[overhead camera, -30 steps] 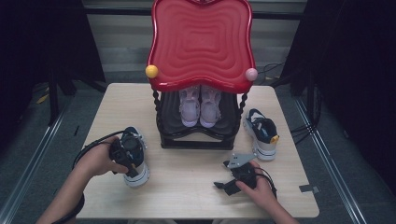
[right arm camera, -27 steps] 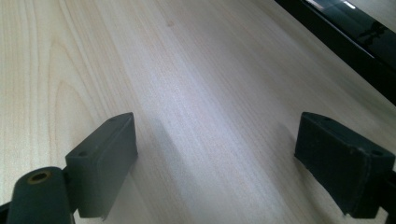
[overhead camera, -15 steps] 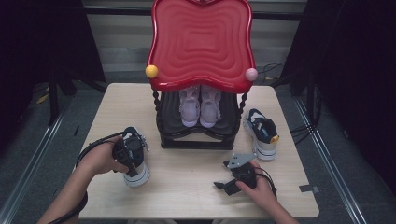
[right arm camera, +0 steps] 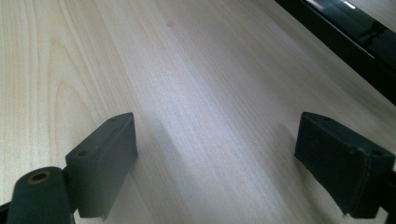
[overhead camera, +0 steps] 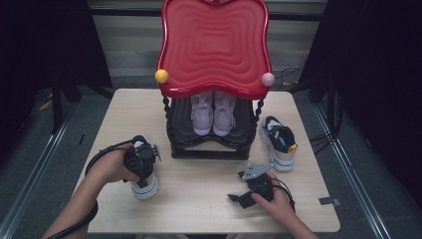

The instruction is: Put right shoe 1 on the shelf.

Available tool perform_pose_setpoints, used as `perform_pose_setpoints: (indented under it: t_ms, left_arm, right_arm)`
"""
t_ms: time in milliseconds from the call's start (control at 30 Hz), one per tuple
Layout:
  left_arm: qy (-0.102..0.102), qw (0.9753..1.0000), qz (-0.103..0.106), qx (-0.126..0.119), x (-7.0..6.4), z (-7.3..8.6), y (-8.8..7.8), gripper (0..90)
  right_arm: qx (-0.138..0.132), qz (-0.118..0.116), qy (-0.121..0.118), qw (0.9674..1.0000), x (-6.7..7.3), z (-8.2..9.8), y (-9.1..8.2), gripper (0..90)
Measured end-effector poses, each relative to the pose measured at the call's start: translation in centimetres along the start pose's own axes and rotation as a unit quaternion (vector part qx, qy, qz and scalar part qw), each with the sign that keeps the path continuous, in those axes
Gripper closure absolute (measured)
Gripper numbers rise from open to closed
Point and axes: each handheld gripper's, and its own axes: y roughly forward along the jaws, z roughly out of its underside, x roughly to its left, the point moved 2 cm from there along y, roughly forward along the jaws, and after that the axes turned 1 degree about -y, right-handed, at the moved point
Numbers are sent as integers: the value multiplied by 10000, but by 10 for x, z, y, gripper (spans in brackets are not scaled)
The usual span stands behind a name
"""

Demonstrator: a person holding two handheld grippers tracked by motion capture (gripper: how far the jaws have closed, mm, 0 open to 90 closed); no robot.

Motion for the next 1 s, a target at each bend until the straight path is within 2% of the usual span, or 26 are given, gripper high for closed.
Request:
perform_pose_setpoints:
  t_ms: [233,333,433,600,633,733,833,867,1000]
  left_arm:
    - [-35,9999,70,78,0,-1,0,673]
    - [-82,9999,83,33,1,-1,0,680]
    - [15,9999,90,130,2,-1,-2,679]
    - [-85,9999,148,11,2,1,-3,679]
    - [8,9999,136,65,4,1,-4,677]
    - [-28,10000,92,-22,2,2,-5,666]
    - [-3,9999,110,22,2,3,-5,662]
    - [74,9999,99,67,3,3,-6,662]
    - [66,9999,132,62,1,3,-5,687]
  right_arm:
    - [2,-5,-3,10000,0,0,0,118]
    - [2,-4,-3,10000,0,0,0,118]
    - [2,-5,-4,10000,0,0,0,118]
    - [3,-6,-5,10000,0,0,0,118]
    - [3,-6,-3,10000,0,0,0,118]
    - [3,-5,-2,10000,0,0,0,117]
    - [4,-7,-4,10000,0,0,0,117]
    - [3,-7,-4,10000,0,0,0,117]
    - [2,-6,-3,10000,0,0,0,117]
